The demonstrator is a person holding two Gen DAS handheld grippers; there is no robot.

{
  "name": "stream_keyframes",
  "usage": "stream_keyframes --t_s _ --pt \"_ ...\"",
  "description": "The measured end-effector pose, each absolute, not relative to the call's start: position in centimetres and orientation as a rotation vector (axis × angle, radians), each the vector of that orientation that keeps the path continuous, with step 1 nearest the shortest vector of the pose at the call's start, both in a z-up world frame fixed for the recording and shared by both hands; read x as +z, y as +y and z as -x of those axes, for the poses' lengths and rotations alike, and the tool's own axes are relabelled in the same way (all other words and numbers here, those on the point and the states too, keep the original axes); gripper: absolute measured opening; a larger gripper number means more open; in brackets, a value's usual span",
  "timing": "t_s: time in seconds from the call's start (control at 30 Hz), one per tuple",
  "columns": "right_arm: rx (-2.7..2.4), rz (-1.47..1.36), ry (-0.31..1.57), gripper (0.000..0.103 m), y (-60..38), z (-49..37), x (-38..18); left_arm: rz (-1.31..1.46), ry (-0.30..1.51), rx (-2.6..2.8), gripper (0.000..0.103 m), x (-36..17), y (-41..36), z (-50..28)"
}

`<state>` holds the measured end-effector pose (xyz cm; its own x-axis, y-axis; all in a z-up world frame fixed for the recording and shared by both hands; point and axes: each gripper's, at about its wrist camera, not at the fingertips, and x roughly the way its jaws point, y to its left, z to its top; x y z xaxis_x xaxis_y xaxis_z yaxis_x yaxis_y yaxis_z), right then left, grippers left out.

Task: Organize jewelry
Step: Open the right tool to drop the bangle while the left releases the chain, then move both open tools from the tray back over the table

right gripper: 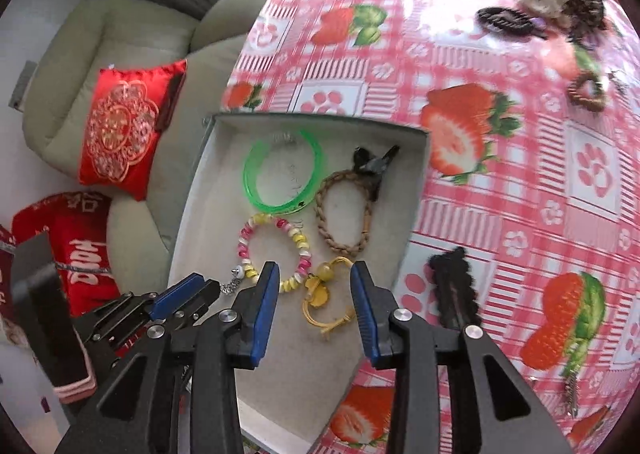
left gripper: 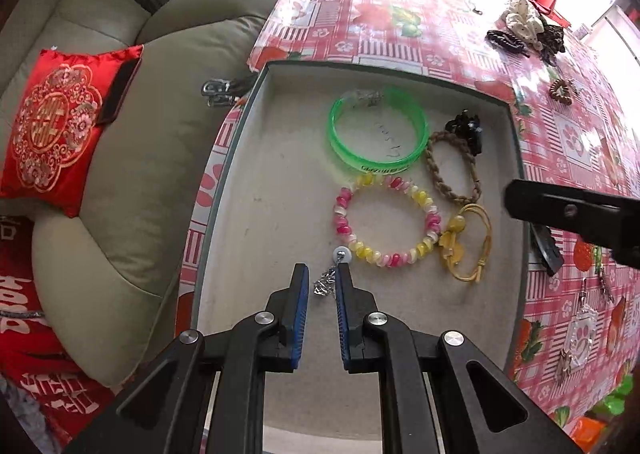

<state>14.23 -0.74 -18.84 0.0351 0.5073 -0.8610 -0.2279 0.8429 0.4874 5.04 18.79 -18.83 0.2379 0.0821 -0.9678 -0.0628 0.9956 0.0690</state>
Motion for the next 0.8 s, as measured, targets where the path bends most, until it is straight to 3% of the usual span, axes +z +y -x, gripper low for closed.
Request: stream_keyframes --t_s 0.37,0.4,0.43,0.47,0.5,0.77,0.8 --pt "0.384 -0.309 1.415 0.059 -10.9 -12.0 -17.5 -0.034 1.328 0.045 0.02 -17.4 16.2 -5.4" --pt "0.366 -0.312 1.416 0.06 -11.9 -11.8 -17.6 -0.037 1.329 0.037 0.027 -17.4 15.8 -5.5" --pt "0.346 -0.313 1.417 0.061 -13.1 -11.6 -17.6 -0.049 1.33 0.029 0.042 -17.3 15.1 -5.6" --pt "0.327 -0.314 1.42 0.061 -14.3 -11.3 -17.7 -0.053 1.327 0.027 0.086 -17.2 14.7 -5.6" --pt "0.313 -0.315 1.421 0.062 -15.2 -11.2 -17.8 -0.057 1.304 0.031 0.101 -16.7 14.0 -5.5" --pt "0.247 -0.308 1.457 0.062 -21.1 -10.0 -19.3 -0.064 1.3 -0.025 0.103 -15.6 8.7 -6.0" --pt "0.248 -0.3 1.462 0.066 -21.6 -9.8 -19.5 -0.068 1.302 -0.032 0.103 -15.6 8.0 -5.9"
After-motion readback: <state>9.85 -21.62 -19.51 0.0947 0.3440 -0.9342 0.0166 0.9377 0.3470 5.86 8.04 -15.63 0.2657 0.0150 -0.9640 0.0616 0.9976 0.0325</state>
